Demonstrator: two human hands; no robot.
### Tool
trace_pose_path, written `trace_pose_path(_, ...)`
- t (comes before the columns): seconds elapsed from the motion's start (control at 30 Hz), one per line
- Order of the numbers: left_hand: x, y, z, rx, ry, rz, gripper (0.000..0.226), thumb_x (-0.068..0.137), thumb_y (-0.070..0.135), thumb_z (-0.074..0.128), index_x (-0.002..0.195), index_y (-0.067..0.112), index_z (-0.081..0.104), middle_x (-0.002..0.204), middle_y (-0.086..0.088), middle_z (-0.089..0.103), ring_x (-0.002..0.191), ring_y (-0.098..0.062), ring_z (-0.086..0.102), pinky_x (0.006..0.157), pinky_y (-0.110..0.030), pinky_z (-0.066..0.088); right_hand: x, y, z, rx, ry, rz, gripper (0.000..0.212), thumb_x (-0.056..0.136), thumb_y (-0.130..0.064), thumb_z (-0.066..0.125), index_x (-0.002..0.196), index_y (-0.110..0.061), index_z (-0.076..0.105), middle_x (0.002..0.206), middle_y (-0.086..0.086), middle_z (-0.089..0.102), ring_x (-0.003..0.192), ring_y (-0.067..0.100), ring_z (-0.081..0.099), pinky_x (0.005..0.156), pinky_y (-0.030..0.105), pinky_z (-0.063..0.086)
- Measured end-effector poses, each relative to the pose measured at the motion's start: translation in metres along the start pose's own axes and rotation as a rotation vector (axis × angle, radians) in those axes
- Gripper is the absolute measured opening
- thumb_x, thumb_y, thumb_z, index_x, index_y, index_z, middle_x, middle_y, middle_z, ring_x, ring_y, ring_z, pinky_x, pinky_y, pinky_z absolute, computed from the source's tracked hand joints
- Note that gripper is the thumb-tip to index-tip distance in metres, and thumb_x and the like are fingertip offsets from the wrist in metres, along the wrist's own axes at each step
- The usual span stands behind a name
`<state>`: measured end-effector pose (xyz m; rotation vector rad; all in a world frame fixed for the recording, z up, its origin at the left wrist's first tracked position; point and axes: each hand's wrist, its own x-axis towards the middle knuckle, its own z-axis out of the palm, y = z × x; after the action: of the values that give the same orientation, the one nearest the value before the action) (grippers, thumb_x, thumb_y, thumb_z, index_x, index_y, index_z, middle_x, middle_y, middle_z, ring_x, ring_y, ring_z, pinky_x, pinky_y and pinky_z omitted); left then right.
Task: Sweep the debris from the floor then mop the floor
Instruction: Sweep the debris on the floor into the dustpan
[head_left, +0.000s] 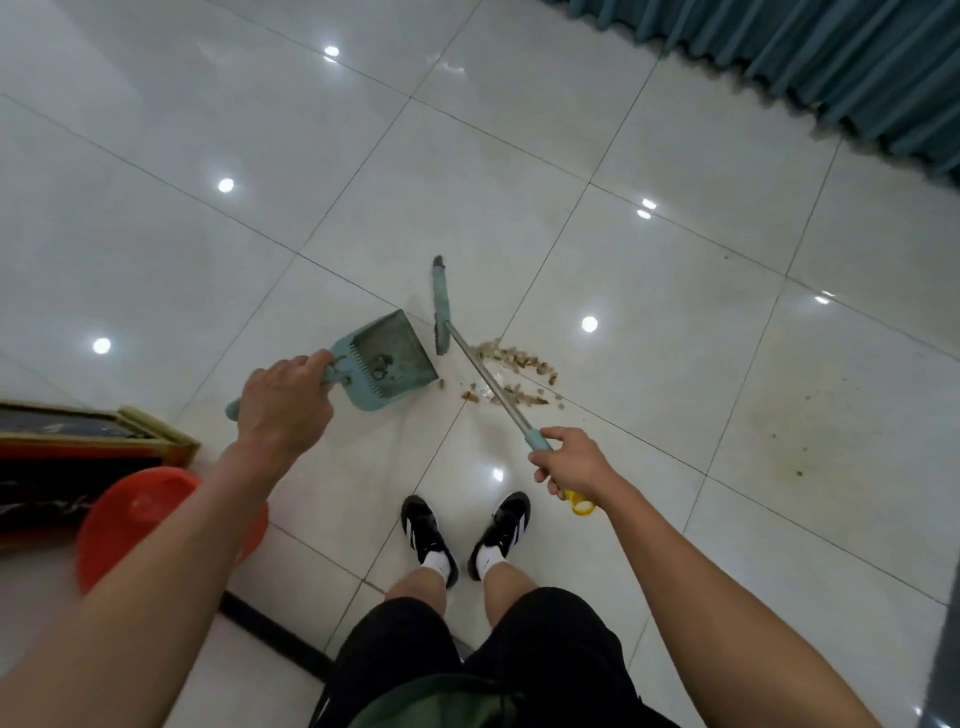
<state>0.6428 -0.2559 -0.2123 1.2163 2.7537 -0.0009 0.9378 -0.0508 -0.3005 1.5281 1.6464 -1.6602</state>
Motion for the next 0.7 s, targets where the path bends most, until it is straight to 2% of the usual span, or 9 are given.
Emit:
trace_pose_path(0.2, -0.026, -0.026, -0.003, 0.053, -0.019, -0.062, 0.019, 0.085, 0.009, 0.06, 0.102, 0.015, 0.064, 0.075, -0.004, 0.065, 0.056, -0.019, 0.044, 0.055, -0.031, 0.034, 0.0, -0.007, 0.017, -0.012, -0.105, 0.02, 0.062, 0.088, -0.009, 0.068, 0.146, -0.011, 0.045, 0.073, 0.02, 0.072, 0.045, 0.023, 0.052, 0.043, 0.029, 0.044)
trace_pose_path(0.33, -0.034, -0.034, -0.002, 0.052, -0.054, -0.067, 0.017, 0.084, 0.009, 0.06, 0.1, 0.014, 0.064, 0.075, -0.006, 0.066, 0.058, -0.024, 0.051, 0.055, -0.034, 0.04, 0.002, -0.006, 0.026, -0.009, -0.162, 0.06, 0.061, 0.089, -0.008, 0.067, 0.146, -0.007, 0.044, 0.074, 0.022, 0.072, 0.045, 0.023, 0.052, 0.042, 0.028, 0.043)
trace_pose_path(0.4, -0.035, -0.033, 0.001, 0.05, -0.049, -0.061, 0.017, 0.082, 0.01, 0.063, 0.099, 0.012, 0.063, 0.076, -0.007, 0.066, 0.057, -0.021, 0.047, 0.054, -0.034, 0.038, 0.004, -0.006, 0.027, -0.028, -0.169, 0.075, 0.06, 0.089, -0.008, 0.066, 0.145, -0.007, 0.044, 0.073, 0.022, 0.071, 0.044, 0.023, 0.051, 0.042, 0.028, 0.041)
trace_pose_path(0.53, -0.032, -0.026, 0.007, 0.071, -0.084, -0.064, 0.016, 0.082, 0.011, 0.064, 0.098, 0.013, 0.062, 0.08, -0.007, 0.068, 0.061, -0.018, 0.043, 0.057, -0.033, 0.035, 0.01, -0.006, 0.015, -0.011, -0.126, 0.104, 0.053, 0.089, -0.005, 0.065, 0.14, -0.007, 0.051, 0.076, 0.025, 0.071, 0.045, 0.023, 0.05, 0.042, 0.028, 0.04)
trace_pose_path(0.7, -0.017, -0.006, 0.014, 0.046, -0.12, -0.037, 0.018, 0.085, 0.012, 0.056, 0.102, 0.017, 0.061, 0.082, -0.005, 0.067, 0.064, -0.023, 0.053, 0.063, -0.036, 0.045, 0.015, -0.006, -0.014, -0.066, -0.003, 0.132, 0.031, 0.089, -0.005, 0.064, 0.12, -0.005, 0.064, 0.078, 0.023, 0.069, 0.041, 0.021, 0.054, 0.042, 0.025, 0.044)
